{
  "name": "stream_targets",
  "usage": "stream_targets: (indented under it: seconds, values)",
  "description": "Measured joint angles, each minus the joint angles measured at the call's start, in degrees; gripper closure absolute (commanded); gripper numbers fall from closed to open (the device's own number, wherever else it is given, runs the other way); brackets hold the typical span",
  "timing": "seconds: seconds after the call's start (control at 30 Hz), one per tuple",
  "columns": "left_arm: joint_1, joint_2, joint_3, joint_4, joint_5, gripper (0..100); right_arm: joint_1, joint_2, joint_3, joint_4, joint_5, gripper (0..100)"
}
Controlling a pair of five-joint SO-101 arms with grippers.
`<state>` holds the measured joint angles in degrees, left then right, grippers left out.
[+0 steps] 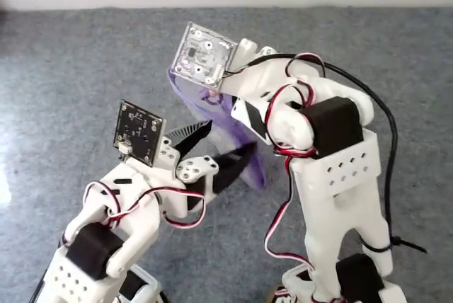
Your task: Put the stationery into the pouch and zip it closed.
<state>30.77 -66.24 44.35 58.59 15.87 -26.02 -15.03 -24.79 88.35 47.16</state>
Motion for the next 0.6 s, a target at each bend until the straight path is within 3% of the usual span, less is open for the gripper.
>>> stream_targets:
  seconds: [0.17, 0.6]
  values:
    - [-4.92, -0.09, -2.99, 9.05, 2.11, 63, -0.88, 0.88, 0.0, -1.23, -1.85, 99.0]
    - [-13.63, -0.26, -2.2, 6.77, 2.46, 65, -2.37, 1.14, 0.0, -0.53, -4.31, 99.0]
